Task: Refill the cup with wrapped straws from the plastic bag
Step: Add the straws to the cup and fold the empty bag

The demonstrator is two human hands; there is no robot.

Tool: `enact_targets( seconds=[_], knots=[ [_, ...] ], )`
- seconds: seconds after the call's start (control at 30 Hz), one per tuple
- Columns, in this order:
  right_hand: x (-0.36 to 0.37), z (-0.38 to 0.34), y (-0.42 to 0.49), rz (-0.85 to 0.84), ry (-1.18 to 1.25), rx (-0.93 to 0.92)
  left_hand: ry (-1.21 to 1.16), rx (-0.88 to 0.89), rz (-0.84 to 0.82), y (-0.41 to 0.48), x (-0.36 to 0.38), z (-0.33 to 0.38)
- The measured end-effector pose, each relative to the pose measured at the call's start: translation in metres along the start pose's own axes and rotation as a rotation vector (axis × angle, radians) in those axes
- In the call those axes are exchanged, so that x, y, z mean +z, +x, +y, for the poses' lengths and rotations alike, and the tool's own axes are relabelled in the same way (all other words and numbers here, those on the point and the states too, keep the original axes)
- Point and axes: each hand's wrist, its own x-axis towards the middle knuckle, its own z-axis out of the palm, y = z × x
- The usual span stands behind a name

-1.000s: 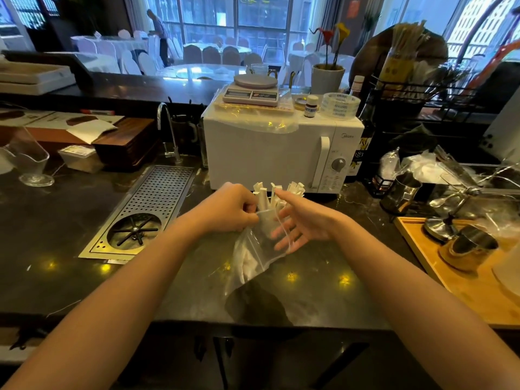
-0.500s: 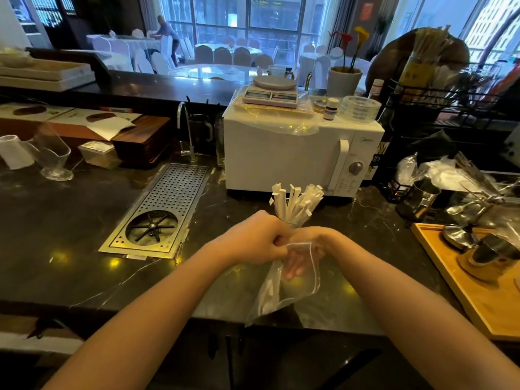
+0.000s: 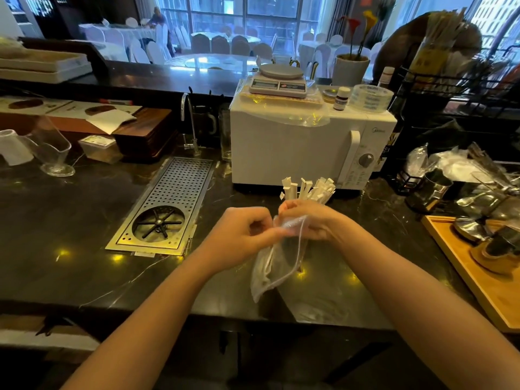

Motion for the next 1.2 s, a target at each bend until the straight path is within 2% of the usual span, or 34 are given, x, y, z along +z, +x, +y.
enact_targets(
  seconds=[0.07,0.17,0.27,0.33,0.43,0.57,0.67,0.8,0.93,1.07,1.2],
  knots=[
    [0.000,-0.011,-0.003,0.005,-0.013,-0.054,-0.124,-0.118,0.164,-0.003,-0.005,-0.008],
    [-0.005,-0.025,-0.003,-0.013,-0.061,-0.146,-0.321,-0.452,0.332,-0.010,-0.002,-0.038],
    [-0.017,-0.038,0.000,-0.034,-0.063,-0.246,-0.593,-0.825,0.224,-0.016,0.018,-0.067],
    [-0.025,-0.045,0.004,-0.054,-0.045,-0.318,-0.797,-0.945,0.095,-0.013,0.031,-0.076],
    [-0.037,-0.053,0.010,-0.090,-0.049,-0.407,-1.199,-0.882,0.025,0.008,0.043,-0.072],
    [-0.059,-0.062,0.017,-0.116,-0.061,-0.472,-1.582,-0.625,0.012,0.052,0.048,-0.059],
    [-0.083,-0.068,0.021,-0.132,-0.063,-0.490,-1.538,-0.478,-0.078,0.083,0.044,-0.052],
    [-0.113,-0.072,0.025,-0.071,0.010,-0.481,-1.363,-0.497,0.051,0.122,0.039,-0.046],
    [-0.138,-0.074,0.038,-0.021,0.193,-0.357,-1.096,-0.552,0.131,0.162,0.037,-0.040],
    [-0.149,-0.079,0.041,-0.073,0.064,-0.285,-0.888,-0.541,0.108,0.189,0.036,-0.034],
    [-0.155,-0.082,0.049,-0.040,0.008,-0.326,-0.708,-0.524,0.112,0.211,0.040,-0.029]
  ],
)
